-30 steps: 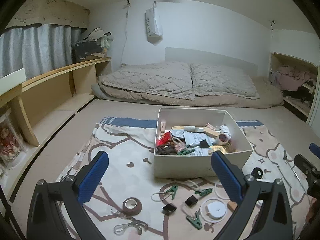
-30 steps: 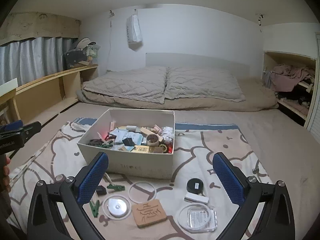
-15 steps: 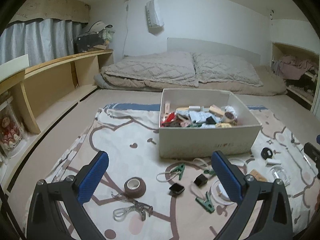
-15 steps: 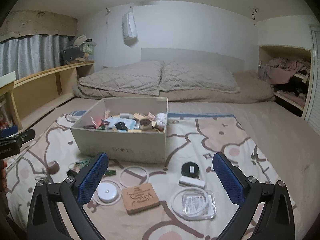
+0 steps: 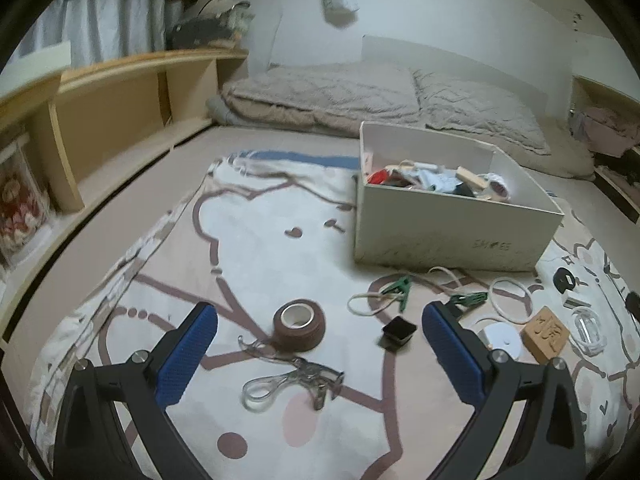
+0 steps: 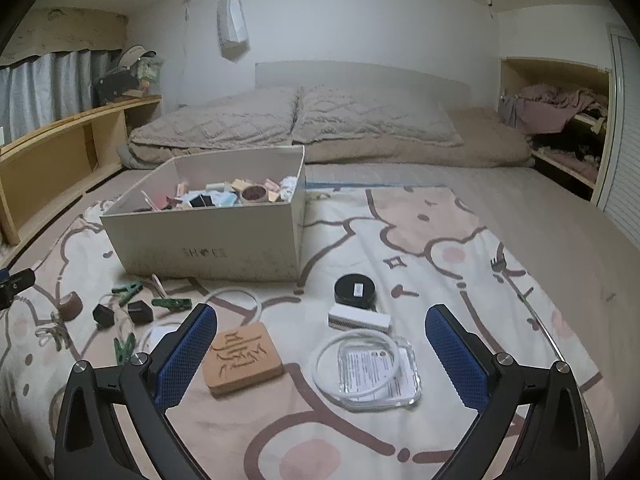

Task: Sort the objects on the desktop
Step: 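Close the right tool on the clear plastic case while the left tool grasps the clear scissors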

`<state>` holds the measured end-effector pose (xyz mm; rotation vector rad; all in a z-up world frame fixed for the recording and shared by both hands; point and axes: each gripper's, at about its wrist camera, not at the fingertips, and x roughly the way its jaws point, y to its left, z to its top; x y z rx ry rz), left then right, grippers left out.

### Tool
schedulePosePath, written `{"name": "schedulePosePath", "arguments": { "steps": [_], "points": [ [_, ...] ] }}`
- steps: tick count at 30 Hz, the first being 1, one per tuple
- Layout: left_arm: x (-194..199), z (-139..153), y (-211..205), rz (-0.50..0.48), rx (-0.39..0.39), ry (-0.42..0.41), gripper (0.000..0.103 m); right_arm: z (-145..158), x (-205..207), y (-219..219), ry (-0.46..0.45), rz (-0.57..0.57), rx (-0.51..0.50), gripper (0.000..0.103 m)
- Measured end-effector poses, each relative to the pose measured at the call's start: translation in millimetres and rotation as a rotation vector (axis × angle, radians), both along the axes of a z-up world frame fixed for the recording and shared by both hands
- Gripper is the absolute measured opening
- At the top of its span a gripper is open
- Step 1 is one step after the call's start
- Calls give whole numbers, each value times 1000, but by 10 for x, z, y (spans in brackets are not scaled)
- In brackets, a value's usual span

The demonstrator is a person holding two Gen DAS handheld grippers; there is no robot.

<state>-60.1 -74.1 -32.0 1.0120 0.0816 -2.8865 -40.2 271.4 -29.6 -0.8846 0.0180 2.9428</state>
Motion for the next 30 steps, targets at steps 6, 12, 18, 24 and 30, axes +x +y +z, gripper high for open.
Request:
{"name": "schedulePosePath", "arguments": {
  "steps": [6,12,18,24,30],
  "points": [
    [-61,-109,-89,9,-32,-32,103,-106,-29,52,-45,5,5,103],
    [-150,-244,-114,-9,-63,-83,103,-214,-71,87,-104,15,4,103],
    [-224,-401,-145,-6,-70,-150,103,-299,-116,186,-159,-5,-16,103],
    [-245,-482,-169,-9,-59,-189,103,-503,-203,314,-270,-44,-28,103],
    [-284,-539,-201,-13,-46,-218,103,-651,-307,321,-345,-36,-9,103]
  ]
}}
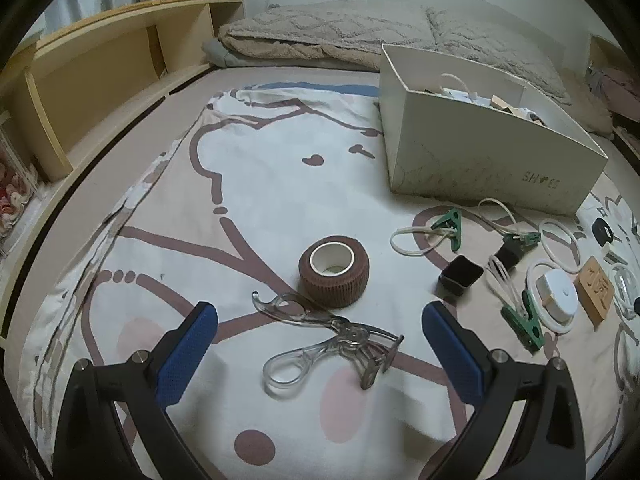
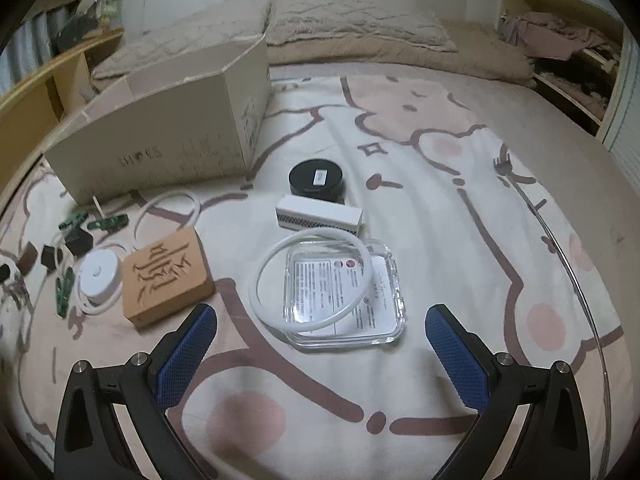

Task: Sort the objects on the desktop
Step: 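Close the right tool on the clear plastic case while the left tool grasps the clear scissors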

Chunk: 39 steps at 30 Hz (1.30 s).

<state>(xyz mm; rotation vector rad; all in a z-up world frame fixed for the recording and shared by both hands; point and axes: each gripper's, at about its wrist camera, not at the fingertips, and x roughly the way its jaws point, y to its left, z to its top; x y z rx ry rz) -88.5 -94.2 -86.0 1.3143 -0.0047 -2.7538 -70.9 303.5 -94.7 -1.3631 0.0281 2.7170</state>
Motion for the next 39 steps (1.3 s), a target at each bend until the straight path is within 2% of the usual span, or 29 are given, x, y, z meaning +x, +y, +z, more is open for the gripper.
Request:
{"name": "schedulePosePath", "arguments": {
  "steps": [6,19,22,24,28,29,32,35,39],
  "points": [
    [-18,-61,28,-12,-4,-25,103,-183,-147,-66,-63,40,90,103],
    [-45,-183,43,-21,10,-75,102,-283,-388,59,-81,49,34,103],
    [-73,-200,15,-11,18,-84,101,-269,-394,41,-69,54,54,103],
    [-88,-208,2,-12,29,-87,95,-253,-372,1,-58,82,63,100],
    [-83,-271,17,-31,64,-125,85,-212,-339,-54,-39,110,75,85],
    [-78,-290,40,-41,63,-137,82,-207,-336,-60,-37,110,79,84],
    [-66,-289,91,-55,47,-134,81,-206,-329,-76,-30,120,85,83],
    [-65,-294,113,-61,40,-136,73,-193,-313,-92,-22,128,88,82],
    [-65,-305,105,-58,45,-141,71,-147,-277,-117,0,136,85,82]
  ]
}}
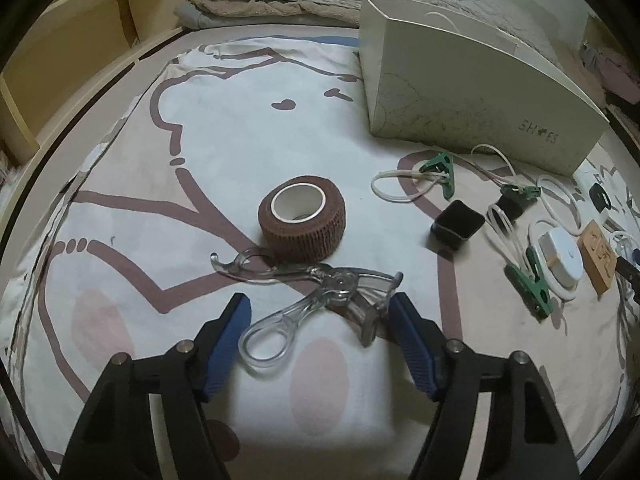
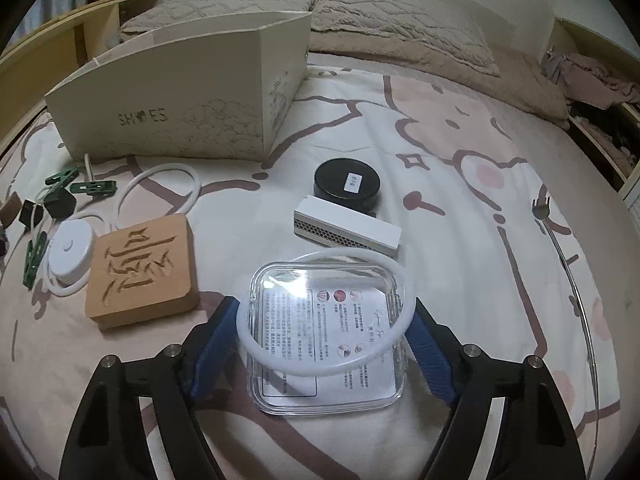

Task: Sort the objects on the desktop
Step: 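Close the right tool on the clear plastic case while the left tool grasps the clear scissors, then lift the clear case with the right tool while the left tool lifts the clear scissors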

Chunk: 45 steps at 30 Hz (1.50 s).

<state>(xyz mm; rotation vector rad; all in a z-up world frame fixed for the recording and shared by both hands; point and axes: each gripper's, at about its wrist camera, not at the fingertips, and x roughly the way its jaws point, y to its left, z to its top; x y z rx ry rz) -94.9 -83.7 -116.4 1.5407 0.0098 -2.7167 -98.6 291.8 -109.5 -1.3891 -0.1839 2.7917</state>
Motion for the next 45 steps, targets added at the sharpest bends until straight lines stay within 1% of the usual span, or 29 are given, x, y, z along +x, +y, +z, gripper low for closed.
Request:
{"name": "schedulePosePath", "arguments": {
  "steps": [2,4,14,17,24,34,41,45],
  "points": [
    [0,8,-13,6,8,2,68,31,19,0,14,1,-9,82],
    [9,15,-21,8,18,2,62,65,37,3,27,-1,-18,82],
    [51,61,-35,12,32,14,62,198,102,22,79,-14,-52,82],
    [81,85,-23,10,34,21,62,223,134,9,86,-13,-56,79],
    [128,130,12,6,43,30,62,242,163,-6,90,-9,-65,79],
    [244,264,152,-33,60,75,62,334,243,-78,113,19,-115,79],
    [278,300,279,-76,60,92,61,353,298,-242,104,64,-132,79],
    [289,303,319,-90,67,93,61,317,315,-341,72,84,-133,79]
  ]
}}
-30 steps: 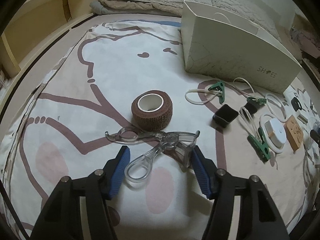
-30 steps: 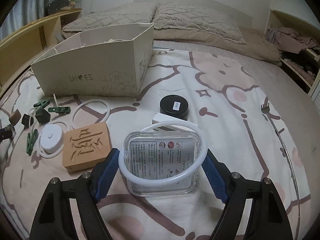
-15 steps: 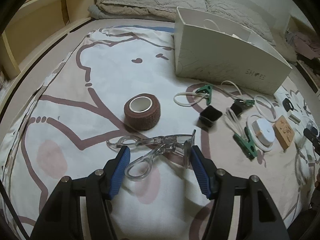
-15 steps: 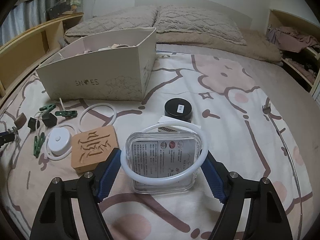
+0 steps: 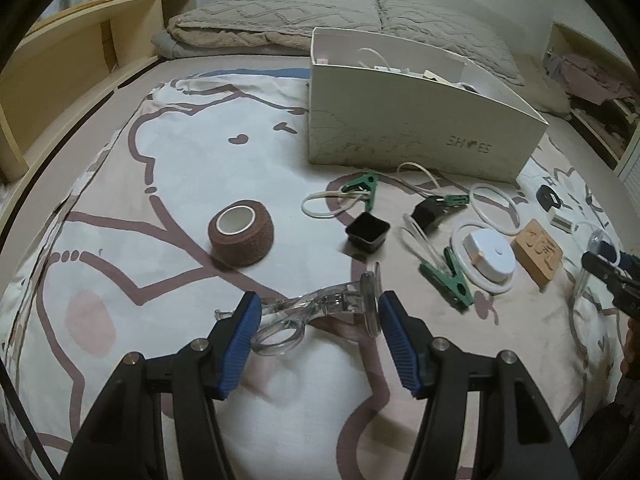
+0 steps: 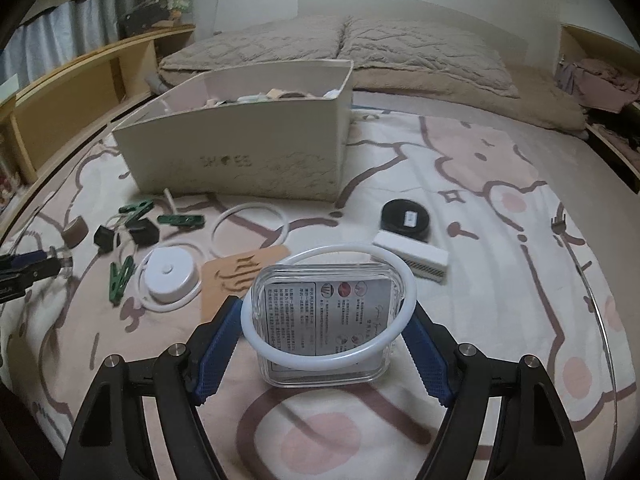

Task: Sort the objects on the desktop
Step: 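Lift the clear case with the right tool while the left tool lifts the clear scissors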

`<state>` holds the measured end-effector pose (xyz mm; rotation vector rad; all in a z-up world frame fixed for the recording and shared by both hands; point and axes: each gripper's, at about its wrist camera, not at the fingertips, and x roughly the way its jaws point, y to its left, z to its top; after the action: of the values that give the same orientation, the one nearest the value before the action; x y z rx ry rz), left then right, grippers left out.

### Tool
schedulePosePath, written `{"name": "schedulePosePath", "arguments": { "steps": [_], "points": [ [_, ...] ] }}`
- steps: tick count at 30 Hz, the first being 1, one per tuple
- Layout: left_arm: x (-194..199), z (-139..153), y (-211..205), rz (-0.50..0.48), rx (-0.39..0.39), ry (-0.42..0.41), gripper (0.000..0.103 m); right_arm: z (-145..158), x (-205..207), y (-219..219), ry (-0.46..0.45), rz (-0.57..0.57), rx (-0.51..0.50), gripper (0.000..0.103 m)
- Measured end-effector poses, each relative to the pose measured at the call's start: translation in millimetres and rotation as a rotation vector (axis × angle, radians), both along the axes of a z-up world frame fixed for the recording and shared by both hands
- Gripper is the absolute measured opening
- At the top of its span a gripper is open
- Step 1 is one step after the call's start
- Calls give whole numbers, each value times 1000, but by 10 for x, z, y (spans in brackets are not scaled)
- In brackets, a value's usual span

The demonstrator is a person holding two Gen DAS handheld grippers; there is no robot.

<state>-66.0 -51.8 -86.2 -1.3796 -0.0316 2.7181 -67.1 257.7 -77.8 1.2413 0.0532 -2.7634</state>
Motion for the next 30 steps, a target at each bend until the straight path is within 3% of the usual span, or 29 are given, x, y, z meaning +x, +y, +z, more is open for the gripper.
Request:
{"name": "schedulePosePath", "arguments": {
  "steps": [14,30],
  "points": [
    [31,-16,104,-30,0,-4,61,-249,29,-367,-126,108,44,79],
    [42,-34,176,-52,-5,-9,61,-329,-150,-402,-142,102,65,84]
  ]
}}
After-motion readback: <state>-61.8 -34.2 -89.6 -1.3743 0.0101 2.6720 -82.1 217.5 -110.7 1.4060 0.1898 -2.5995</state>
